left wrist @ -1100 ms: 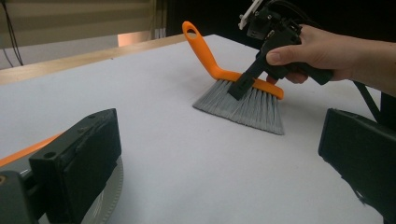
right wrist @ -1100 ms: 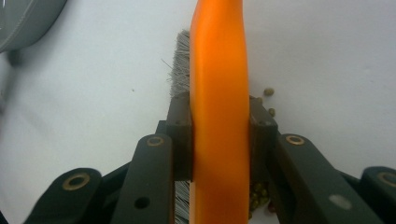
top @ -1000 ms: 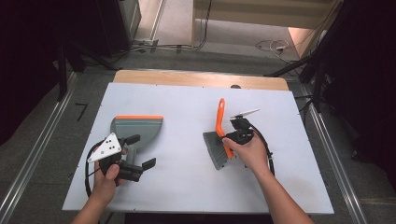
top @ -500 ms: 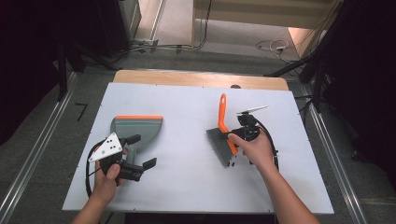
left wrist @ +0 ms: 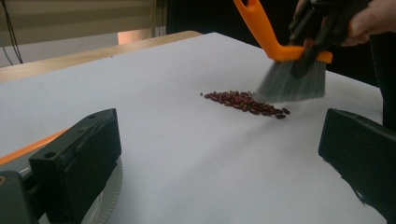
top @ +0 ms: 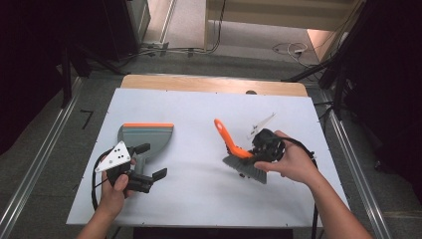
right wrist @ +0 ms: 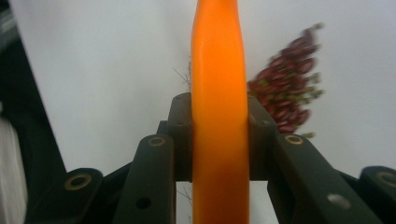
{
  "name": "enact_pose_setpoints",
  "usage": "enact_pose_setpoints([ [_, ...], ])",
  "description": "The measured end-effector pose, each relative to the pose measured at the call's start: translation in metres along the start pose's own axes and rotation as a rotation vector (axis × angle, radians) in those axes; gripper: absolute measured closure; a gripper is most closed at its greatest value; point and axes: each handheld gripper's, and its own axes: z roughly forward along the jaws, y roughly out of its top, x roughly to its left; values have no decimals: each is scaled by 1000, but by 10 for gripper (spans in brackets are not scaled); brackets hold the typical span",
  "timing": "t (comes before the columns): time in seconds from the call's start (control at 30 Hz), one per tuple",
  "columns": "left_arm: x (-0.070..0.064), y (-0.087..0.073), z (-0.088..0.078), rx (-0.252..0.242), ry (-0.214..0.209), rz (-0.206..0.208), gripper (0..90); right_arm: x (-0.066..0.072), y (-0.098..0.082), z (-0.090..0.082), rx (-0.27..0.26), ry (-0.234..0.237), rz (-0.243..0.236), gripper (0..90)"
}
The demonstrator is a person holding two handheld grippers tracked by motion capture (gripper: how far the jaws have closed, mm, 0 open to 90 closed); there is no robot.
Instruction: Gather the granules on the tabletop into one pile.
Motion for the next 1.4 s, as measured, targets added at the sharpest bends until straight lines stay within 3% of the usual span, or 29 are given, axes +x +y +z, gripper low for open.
enact_pose_setpoints([
  [0.1, 0, 0, 1, 2, -1, 2, 0, 11, -8, 12, 20, 37, -161, 684],
  [0.2, 0, 0, 1, 4, 2, 1, 0, 9, -9, 25, 73, 39, -199, 684],
  [0.27, 0, 0, 1, 5, 3, 2, 0, 4, -7, 29, 79, 32, -182, 685],
  [0.53, 1, 0, 1, 5, 4, 2, 0, -22, -1, 37, 36, 56, -193, 679],
  [0.77, 0, 0, 1, 5, 1, 4, 0, -37, 11, 42, 30, 28, -209, 677],
  [0.97, 0, 0, 1, 4, 1, 2, 0, -48, 18, 43, 21, 15, -185, 675],
  [1.07, -1, 0, 1, 4, 1, 3, 0, -53, 21, 45, 4, 10, -199, 674],
  [1.4, -1, 0, 1, 5, 0, 4, 0, -66, 28, 47, -12, -3, -181, 673],
])
